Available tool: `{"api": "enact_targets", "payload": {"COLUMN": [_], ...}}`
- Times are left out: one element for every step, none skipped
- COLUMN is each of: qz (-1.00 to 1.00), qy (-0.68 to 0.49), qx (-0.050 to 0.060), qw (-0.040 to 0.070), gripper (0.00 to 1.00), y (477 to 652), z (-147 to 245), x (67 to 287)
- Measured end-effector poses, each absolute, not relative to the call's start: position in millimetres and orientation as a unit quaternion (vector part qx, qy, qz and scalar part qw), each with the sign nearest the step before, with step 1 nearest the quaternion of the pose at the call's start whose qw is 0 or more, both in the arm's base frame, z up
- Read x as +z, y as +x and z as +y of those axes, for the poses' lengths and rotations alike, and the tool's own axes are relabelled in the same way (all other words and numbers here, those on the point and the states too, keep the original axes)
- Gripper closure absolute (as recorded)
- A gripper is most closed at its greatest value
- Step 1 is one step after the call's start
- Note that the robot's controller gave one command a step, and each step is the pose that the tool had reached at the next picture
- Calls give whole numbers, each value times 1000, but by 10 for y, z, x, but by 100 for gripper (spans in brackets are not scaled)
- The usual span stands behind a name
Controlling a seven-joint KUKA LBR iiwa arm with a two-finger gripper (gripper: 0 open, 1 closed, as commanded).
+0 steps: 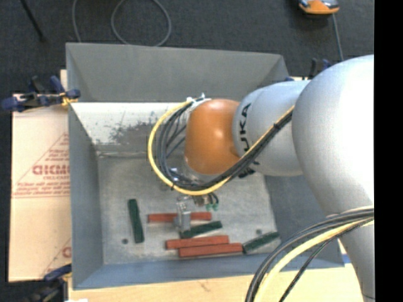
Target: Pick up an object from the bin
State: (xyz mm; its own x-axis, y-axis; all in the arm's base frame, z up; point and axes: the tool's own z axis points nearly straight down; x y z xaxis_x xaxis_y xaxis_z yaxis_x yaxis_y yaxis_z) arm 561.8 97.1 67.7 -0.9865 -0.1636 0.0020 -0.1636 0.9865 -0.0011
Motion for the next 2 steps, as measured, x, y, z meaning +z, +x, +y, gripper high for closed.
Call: {"api": "enact_targets", "payload": {"qz": [-1000, -987], "qy": [-22, -160], "qx": [-1, 0], "qw": [-1, 1], "gripper": [0, 0], "y": [5450, 5263], "z": [1025, 1009], "x": [1013, 1067]}}
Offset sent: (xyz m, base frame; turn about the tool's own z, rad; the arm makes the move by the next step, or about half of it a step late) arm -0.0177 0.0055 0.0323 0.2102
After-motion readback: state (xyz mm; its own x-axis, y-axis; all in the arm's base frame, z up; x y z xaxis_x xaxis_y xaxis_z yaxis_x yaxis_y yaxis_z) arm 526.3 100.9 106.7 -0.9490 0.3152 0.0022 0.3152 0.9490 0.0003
